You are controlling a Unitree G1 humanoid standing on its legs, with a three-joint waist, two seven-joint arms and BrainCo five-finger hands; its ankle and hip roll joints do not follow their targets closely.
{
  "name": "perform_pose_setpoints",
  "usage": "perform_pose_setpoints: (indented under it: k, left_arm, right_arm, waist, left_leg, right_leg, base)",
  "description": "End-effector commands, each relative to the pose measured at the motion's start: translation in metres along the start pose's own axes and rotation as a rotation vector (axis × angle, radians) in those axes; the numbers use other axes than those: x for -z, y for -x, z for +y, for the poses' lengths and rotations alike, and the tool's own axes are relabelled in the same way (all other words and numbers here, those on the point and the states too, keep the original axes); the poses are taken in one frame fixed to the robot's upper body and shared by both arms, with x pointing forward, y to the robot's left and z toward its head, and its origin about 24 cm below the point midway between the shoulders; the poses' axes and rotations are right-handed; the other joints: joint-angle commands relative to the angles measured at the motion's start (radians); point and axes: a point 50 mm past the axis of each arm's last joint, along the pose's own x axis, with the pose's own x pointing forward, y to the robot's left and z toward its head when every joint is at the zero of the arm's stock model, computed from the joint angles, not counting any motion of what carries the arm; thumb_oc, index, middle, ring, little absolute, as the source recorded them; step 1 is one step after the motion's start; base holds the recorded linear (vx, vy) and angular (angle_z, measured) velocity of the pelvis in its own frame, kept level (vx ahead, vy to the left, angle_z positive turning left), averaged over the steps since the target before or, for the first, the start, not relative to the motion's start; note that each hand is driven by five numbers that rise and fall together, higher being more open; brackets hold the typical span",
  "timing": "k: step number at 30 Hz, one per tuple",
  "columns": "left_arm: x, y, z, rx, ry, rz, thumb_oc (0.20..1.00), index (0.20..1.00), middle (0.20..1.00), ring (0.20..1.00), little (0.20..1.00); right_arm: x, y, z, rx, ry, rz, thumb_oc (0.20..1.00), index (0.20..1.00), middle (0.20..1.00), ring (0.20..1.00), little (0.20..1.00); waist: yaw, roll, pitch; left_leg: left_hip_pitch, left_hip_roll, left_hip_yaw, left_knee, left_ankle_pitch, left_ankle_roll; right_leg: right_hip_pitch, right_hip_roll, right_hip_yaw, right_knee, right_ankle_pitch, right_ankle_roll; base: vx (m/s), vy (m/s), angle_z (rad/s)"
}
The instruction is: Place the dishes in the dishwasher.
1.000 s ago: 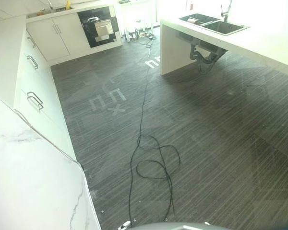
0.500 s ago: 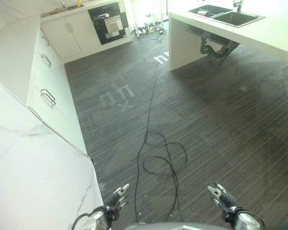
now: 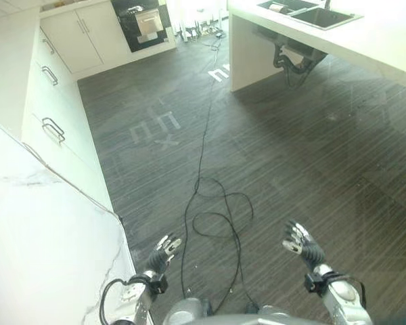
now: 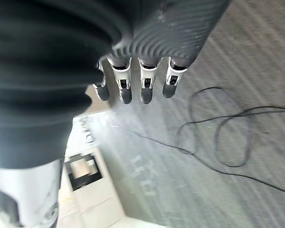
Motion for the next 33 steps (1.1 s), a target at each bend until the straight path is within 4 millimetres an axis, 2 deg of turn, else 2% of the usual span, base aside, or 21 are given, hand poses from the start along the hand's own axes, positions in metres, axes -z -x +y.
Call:
perform_pose_setpoints:
  k: [1,3,5,6,8,10,12,13,14,15,18,20,21,22,24,28,29,30,31,32,33]
  left_arm:
    - [-0.020,0.001,-0.002,0.058,-0.067,-0.110,1.000,1.000,1.000,1.000,1.000]
    - [-0.014,0.004,-0.002,0.057,-0.089,-0.092,1.000,1.000,1.000,1.000,1.000]
    - [-0.008,0.009,0.001,0.047,-0.077,-0.073,1.000,1.000,1.000,1.000,1.000]
    - [-0.008,0.009,0.001,0.047,-0.077,-0.073,1.000,1.000,1.000,1.000,1.000]
    - [0.001,0.015,0.005,0.023,-0.070,-0.047,1.000,1.000,1.000,1.000,1.000]
    - [0.006,0.020,0.012,-0.003,-0.136,-0.005,1.000,1.000,1.000,1.000,1.000]
    - [0.006,0.021,0.016,-0.004,-0.161,0.024,1.000,1.000,1.000,1.000,1.000]
    - [0.005,0.021,0.017,-0.003,-0.169,0.028,1.000,1.000,1.000,1.000,1.000]
    - [0.001,0.019,0.019,0.013,-0.193,0.037,1.000,1.000,1.000,1.000,1.000]
    - [-0.006,0.014,0.020,0.009,-0.228,0.040,1.000,1.000,1.000,1.000,1.000]
    - [-0.015,0.010,0.018,0.015,-0.182,0.005,1.000,1.000,1.000,1.000,1.000]
    - [-0.022,0.009,0.017,0.038,-0.242,-0.006,1.000,1.000,1.000,1.000,1.000]
    - [-0.022,0.009,0.016,0.052,-0.267,-0.005,1.000,1.000,1.000,1.000,1.000]
    - [-0.023,0.009,0.015,0.058,-0.262,-0.010,1.000,1.000,1.000,1.000,1.000]
    - [-0.023,0.009,0.012,0.066,-0.248,-0.023,1.000,1.000,1.000,1.000,1.000]
    - [-0.013,0.012,0.011,0.070,-0.236,-0.002,1.000,1.000,1.000,1.000,1.000]
    - [-0.011,0.014,0.012,0.074,-0.218,0.003,1.000,1.000,1.000,1.000,1.000]
    - [-0.008,0.016,0.012,0.071,-0.212,0.009,1.000,1.000,1.000,1.000,1.000]
    - [-0.006,0.017,0.011,0.079,-0.197,0.006,1.000,1.000,1.000,1.000,1.000]
    - [-0.006,0.017,0.010,0.084,-0.191,0.002,1.000,1.000,1.000,1.000,1.000]
    - [-0.007,0.017,0.007,0.106,-0.187,-0.005,1.000,1.000,1.000,1.000,1.000]
  right_arm:
    - [-0.017,0.000,-0.006,0.010,0.018,-0.082,1.000,1.000,1.000,1.000,1.000]
    - [-0.021,0.000,-0.001,-0.001,0.017,-0.099,1.000,1.000,1.000,1.000,1.000]
    - [-0.021,0.003,-0.002,-0.002,0.023,-0.099,1.000,1.000,1.000,1.000,1.000]
    - [-0.021,0.003,-0.002,-0.002,0.023,-0.099,1.000,1.000,1.000,1.000,1.000]
    - [-0.016,0.007,-0.001,0.007,0.008,-0.090,1.000,1.000,1.000,1.000,1.000]
    - [-0.006,0.013,0.002,0.025,-0.083,-0.061,1.000,1.000,1.000,1.000,1.000]
    - [-0.001,0.015,0.008,0.015,-0.105,-0.054,1.000,1.000,1.000,1.000,1.000]
    - [-0.001,0.015,0.009,0.016,-0.107,-0.059,1.000,1.000,1.000,1.000,1.000]
    - [-0.005,0.013,0.011,0.029,-0.124,-0.083,1.000,1.000,1.000,1.000,1.000]
    - [-0.006,0.010,0.016,0.036,-0.119,-0.096,1.000,1.000,1.000,1.000,1.000]
    - [-0.010,0.011,0.015,0.027,-0.078,-0.110,1.000,1.000,1.000,1.000,1.000]
    - [-0.007,0.020,0.007,0.052,-0.078,-0.112,1.000,1.000,1.000,1.000,1.000]
    - [-0.005,0.022,0.004,0.059,-0.091,-0.109,1.000,1.000,1.000,1.000,1.000]
    - [-0.005,0.022,0.001,0.058,-0.097,-0.107,1.000,1.000,1.000,1.000,1.000]
    - [-0.005,0.018,0.002,0.051,-0.092,-0.097,1.000,1.000,1.000,1.000,1.000]
    - [-0.010,0.009,0.006,0.072,-0.118,-0.104,1.000,1.000,1.000,1.000,1.000]
    - [-0.012,0.009,0.006,0.064,-0.097,-0.105,1.000,1.000,1.000,1.000,1.000]
    - [-0.013,0.010,0.005,0.059,-0.076,-0.101,1.000,1.000,1.000,1.000,1.000]
    - [-0.015,0.010,-0.001,0.053,-0.056,-0.096,1.000,1.000,1.000,1.000,1.000]
    - [-0.016,0.010,-0.002,0.051,-0.051,-0.098,1.000,1.000,1.000,1.000,1.000]
    - [-0.017,0.010,-0.007,0.052,-0.030,-0.103,1.000,1.000,1.000,1.000,1.000]
  waist:
    - [0.024,0.047,-0.020]
    - [0.048,0.071,-0.017]
    - [0.063,0.084,-0.017]
    - [0.063,0.084,-0.017]
    - [0.063,0.072,-0.029]
    - [0.082,0.048,-0.056]
    - [0.073,0.038,-0.079]
    - [0.069,0.039,-0.082]
    - [0.052,0.060,-0.083]
    - [0.029,0.085,-0.075]
    - [-0.007,0.084,-0.053]
    - [-0.036,0.055,-0.038]
    - [-0.051,0.040,-0.029]
    - [-0.066,0.036,-0.020]
    - [-0.073,0.035,-0.013]
    - [-0.072,0.028,-0.046]
    - [-0.074,0.029,-0.059]
    - [-0.069,0.031,-0.061]
    - [-0.054,0.021,-0.061]
    - [-0.050,0.014,-0.062]
    - [-0.034,0.007,-0.053]
  left_leg:
    - [0.011,0.083,0.069,-0.229,0.002,-0.015]
    - [-0.006,0.097,0.119,-0.407,0.086,-0.034]
    - [-0.024,0.111,0.154,-0.486,0.147,-0.045]
    - [-0.024,0.111,0.154,-0.486,0.147,-0.045]
    - [-0.008,0.104,0.182,-0.466,0.105,-0.011]
    - [0.018,0.060,0.157,-0.450,0.053,0.048]
    - [0.079,0.022,0.149,-0.497,0.034,0.092]
    - [0.093,0.016,0.146,-0.509,0.030,0.100]
    - [0.128,0.003,0.117,-0.524,0.008,0.126]
    - [0.177,-0.018,0.068,-0.521,-0.026,0.148]
    - [0.231,-0.029,0.047,-0.515,-0.044,0.134]
    - [0.269,-0.047,0.026,-0.507,-0.083,0.121]
    - [0.294,-0.053,0.022,-0.503,-0.106,0.112]
    - [0.323,-0.052,0.017,-0.508,-0.126,0.108]
    - [0.358,-0.046,0.019,-0.500,-0.171,0.110]
    - [0.342,-0.020,0.008,-0.403,-0.215,0.099]
    - [0.345,0.013,0.002,-0.339,-0.223,0.079]
    - [0.327,0.044,-0.001,-0.259,-0.182,0.054]
    - [0.221,0.074,-0.017,-0.026,-0.080,0.021]
    - [0.199,0.072,-0.015,0.001,-0.066,0.021]
    - [0.119,0.086,-0.003,0.089,-0.057,0.024]
  right_leg:
    - [0.037,0.030,0.043,0.020,-0.029,0.081]
    - [0.098,0.055,0.042,-0.002,-0.053,0.091]
    - [0.147,0.070,0.045,-0.010,-0.079,0.092]
    - [0.147,0.070,0.045,-0.010,-0.079,0.092]
    - [0.169,0.048,0.036,0.015,-0.113,0.096]
    - [0.203,0.017,0.049,0.094,-0.154,0.133]
    - [0.142,-0.027,0.060,0.296,-0.039,0.206]
    - [0.116,-0.035,0.065,0.342,-0.020,0.218]
    - [0.018,-0.038,0.090,0.562,0.036,0.233]
    - [-0.159,-0.052,0.093,0.764,0.093,0.210]
    - [-0.240,-0.046,0.034,0.550,0.057,0.184]
    - [-0.280,-0.091,0.005,0.283,0.123,0.192]
    - [-0.299,-0.131,-0.011,0.184,0.184,0.214]
    - [-0.327,-0.159,-0.011,0.142,0.236,0.233]
    - [-0.352,-0.187,-0.016,0.113,0.262,0.243]
    - [-0.286,-0.140,0.031,0.127,0.194,0.219]
    - [-0.270,-0.116,0.041,0.146,0.148,0.193]
    - [-0.247,-0.101,0.036,0.144,0.126,0.172]
    - [-0.194,-0.079,0.036,0.128,0.093,0.127]
    - [-0.187,-0.081,0.036,0.124,0.089,0.120]
    - [-0.146,-0.077,0.031,0.119,0.063,0.101]
  base:
    - [0.41,0.119,-0.06]
    - [0.46,0.165,-0.17]
    - [0.35,0.155,-0.14]
    - [0.34,0.191,-0.26]
    - [0.46,0.268,-0.31]
    - [0.56,0.317,-0.56]
    - [0.38,0.315,-0.50]
    - [0.28,0.335,0.12]
    - [0.46,0.442,0.23]
    - [0.48,0.396,0.26]
    - [0.36,0.026,0.19]
    - [0.46,-0.239,0.60]
    - [0.48,-0.260,0.78]
    - [0.48,-0.251,1.02]
    - [0.45,-0.284,0.71]
    - [0.33,-0.265,0.49]
    - [0.39,-0.260,0.39]
    - [0.48,-0.342,0.09]
    - [0.32,-0.265,-0.13]
    - [0.34,-0.262,-0.17]
    - [0.25,-0.113,-0.16]
